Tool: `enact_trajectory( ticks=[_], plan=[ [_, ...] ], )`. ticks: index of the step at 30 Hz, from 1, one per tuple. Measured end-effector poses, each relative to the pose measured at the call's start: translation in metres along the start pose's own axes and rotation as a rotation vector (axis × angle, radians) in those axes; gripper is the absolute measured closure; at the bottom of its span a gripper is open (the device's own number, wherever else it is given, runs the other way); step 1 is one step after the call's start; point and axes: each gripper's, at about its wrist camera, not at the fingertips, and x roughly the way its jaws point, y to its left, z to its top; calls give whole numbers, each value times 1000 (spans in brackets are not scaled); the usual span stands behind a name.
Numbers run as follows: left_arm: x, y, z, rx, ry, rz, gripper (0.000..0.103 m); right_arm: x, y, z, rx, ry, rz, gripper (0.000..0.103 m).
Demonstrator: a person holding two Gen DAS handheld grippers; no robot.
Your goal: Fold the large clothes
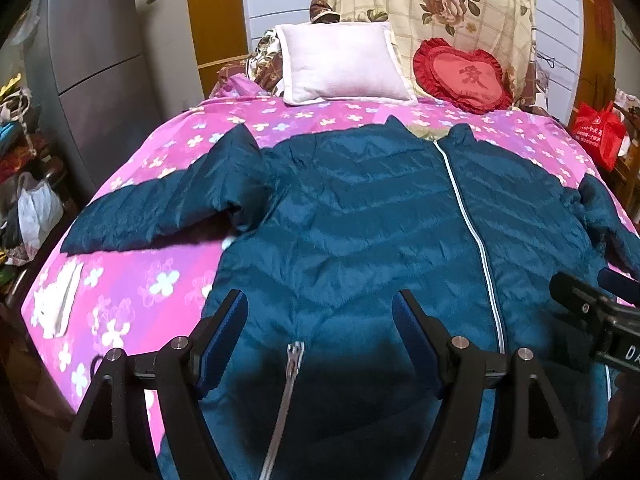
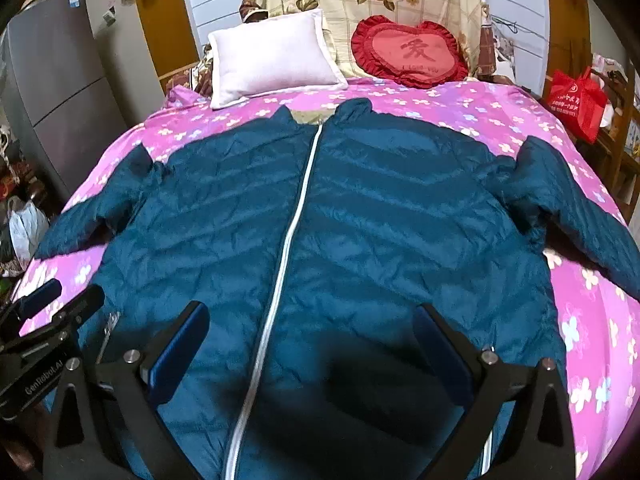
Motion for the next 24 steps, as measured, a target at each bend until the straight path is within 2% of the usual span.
enact_trajectory(
  ticks=[8, 14, 24],
  plan=[
    [10, 6, 28, 0, -35, -2, 51, 20, -3, 32, 36, -7, 49, 0],
    [23, 11, 41, -14, -50, 6, 51, 39, 0, 51, 29, -24, 27, 0],
    [65, 15, 55, -39, -20, -1, 51, 79, 12, 67, -13, -39, -2, 0]
  ],
)
